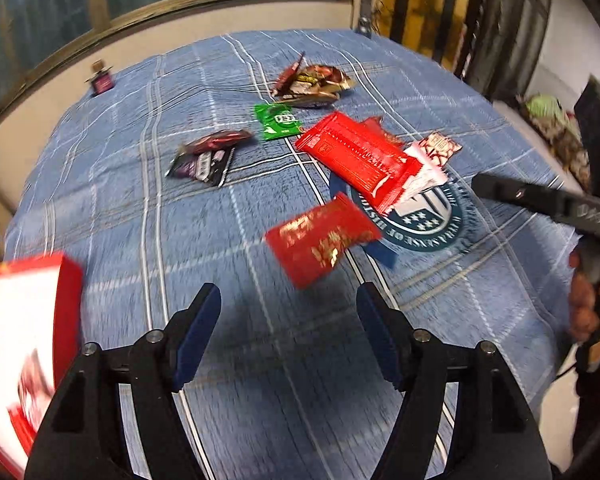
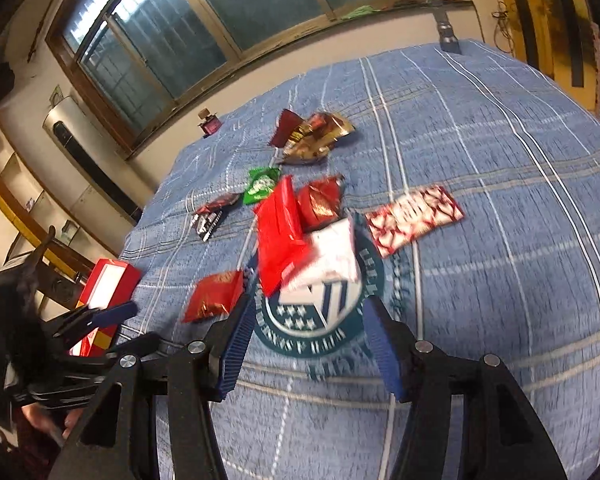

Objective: Organize snacks
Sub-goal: 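Grasp a long red wafer packet with the right gripper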

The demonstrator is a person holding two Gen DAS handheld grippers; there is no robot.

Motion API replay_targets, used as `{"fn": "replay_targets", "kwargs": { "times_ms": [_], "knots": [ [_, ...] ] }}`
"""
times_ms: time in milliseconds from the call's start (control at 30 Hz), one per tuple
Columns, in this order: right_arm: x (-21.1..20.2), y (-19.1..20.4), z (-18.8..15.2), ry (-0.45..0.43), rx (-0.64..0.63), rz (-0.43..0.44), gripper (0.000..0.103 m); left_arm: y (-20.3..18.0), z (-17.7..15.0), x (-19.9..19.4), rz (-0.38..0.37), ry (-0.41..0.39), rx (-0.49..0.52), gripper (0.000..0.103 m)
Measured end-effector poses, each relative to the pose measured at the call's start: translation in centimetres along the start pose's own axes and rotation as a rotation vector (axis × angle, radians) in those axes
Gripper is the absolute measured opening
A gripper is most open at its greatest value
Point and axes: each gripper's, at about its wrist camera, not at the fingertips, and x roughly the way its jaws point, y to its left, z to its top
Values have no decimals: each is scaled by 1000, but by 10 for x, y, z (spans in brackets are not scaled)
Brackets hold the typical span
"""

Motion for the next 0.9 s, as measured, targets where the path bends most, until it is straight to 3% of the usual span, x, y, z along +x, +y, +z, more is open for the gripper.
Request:
{"fn": "replay_targets", "kwargs": {
  "times_ms": [100, 267, 467, 533, 733, 800, 900],
  "knots": [
    [15, 10, 14, 11, -34, 44, 59, -1, 8, 12, -21, 10, 55, 70],
    [47, 33, 33, 62, -89, 18, 59, -3, 17, 24, -42, 13, 144, 70],
    [97, 50, 48, 173, -121, -73, 56, -2, 25, 38, -155, 26, 178, 70],
    [111, 54, 48, 218, -148, -87, 54, -2, 24, 47, -160, 54, 177, 70],
    [134, 81, 42, 226, -319, -194, 65, -4, 16, 53, -163, 42, 202, 70],
    [140, 91, 37, 218, -397, -268, 62, -4, 16, 53, -182, 36, 198, 70],
    [139, 90, 37, 215, -368, -276, 54, -7, 17, 55, -166, 22, 201, 62]
  ]
}}
